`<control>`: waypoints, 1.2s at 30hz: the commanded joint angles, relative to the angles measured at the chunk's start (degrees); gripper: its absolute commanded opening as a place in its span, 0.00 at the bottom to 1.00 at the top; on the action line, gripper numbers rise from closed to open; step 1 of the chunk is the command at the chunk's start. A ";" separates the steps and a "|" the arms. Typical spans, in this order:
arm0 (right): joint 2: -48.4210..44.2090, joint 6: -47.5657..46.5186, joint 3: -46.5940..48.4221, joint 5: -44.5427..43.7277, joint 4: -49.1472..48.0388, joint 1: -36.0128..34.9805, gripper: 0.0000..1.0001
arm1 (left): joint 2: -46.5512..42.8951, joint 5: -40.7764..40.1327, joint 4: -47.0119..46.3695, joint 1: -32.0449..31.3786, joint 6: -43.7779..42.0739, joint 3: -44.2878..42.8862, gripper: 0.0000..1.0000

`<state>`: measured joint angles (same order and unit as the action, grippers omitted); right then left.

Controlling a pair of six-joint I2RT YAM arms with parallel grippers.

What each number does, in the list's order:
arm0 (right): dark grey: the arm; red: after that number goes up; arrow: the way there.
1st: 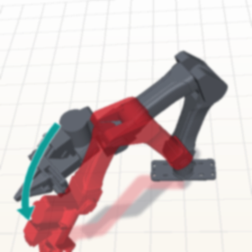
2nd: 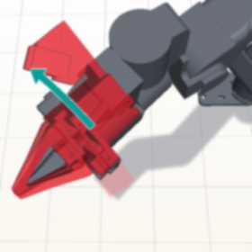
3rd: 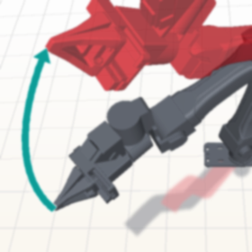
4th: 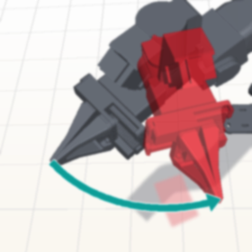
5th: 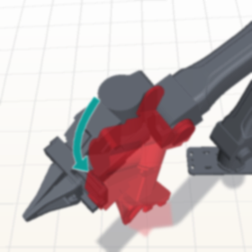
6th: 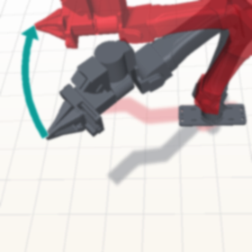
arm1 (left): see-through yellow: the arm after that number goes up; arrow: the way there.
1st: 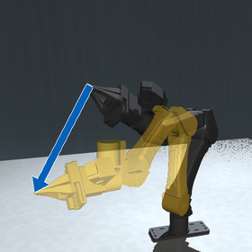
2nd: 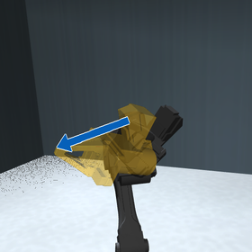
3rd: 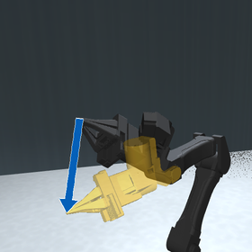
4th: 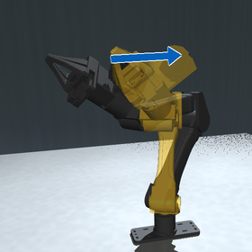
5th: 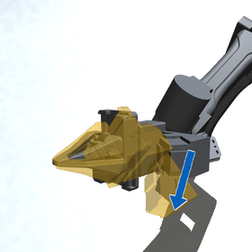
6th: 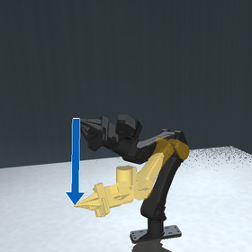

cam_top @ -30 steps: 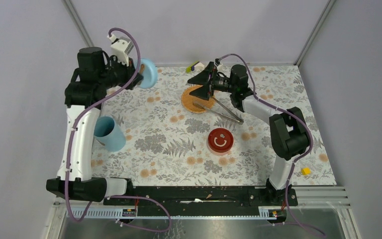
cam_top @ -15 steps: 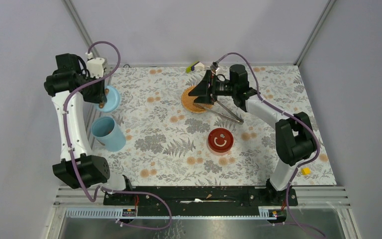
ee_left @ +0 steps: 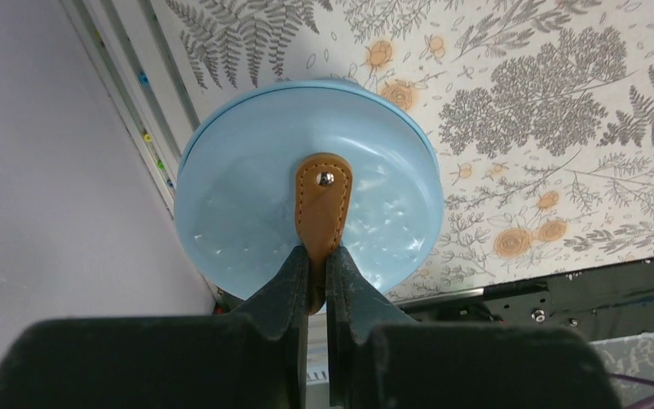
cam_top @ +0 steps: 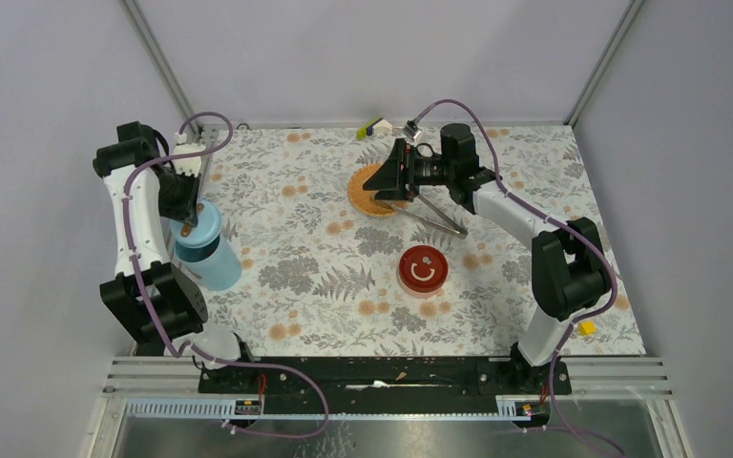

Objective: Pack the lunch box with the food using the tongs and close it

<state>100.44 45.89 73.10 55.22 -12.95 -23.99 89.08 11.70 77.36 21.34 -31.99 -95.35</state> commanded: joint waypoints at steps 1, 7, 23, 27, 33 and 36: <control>-1.21 -1.08 2.43 1.81 -0.56 -0.08 0.99 | 0.79 -0.34 2.61 1.30 -3.28 -0.09 0.02; -1.00 -0.89 2.22 1.95 -0.75 -0.11 1.00 | 2.61 0.08 4.84 1.31 -4.31 -0.17 0.02; 0.00 0.89 1.95 2.69 -2.43 -0.09 1.00 | 2.48 -3.58 6.01 1.57 -6.71 1.37 0.02; 0.10 1.08 1.95 2.70 -2.61 -0.09 1.00 | 2.11 -3.00 6.11 1.53 -6.78 1.92 0.03; 0.07 0.86 1.73 2.69 -2.61 -0.09 1.00 | 0.78 -1.38 6.12 1.44 -7.15 3.14 0.04; 0.41 1.74 1.70 3.04 -3.40 -0.11 0.99 | 0.96 -0.29 6.13 1.20 -7.00 3.62 0.04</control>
<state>100.49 46.74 73.10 56.66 -13.23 -23.99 91.42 10.00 83.37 22.50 -37.76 -92.68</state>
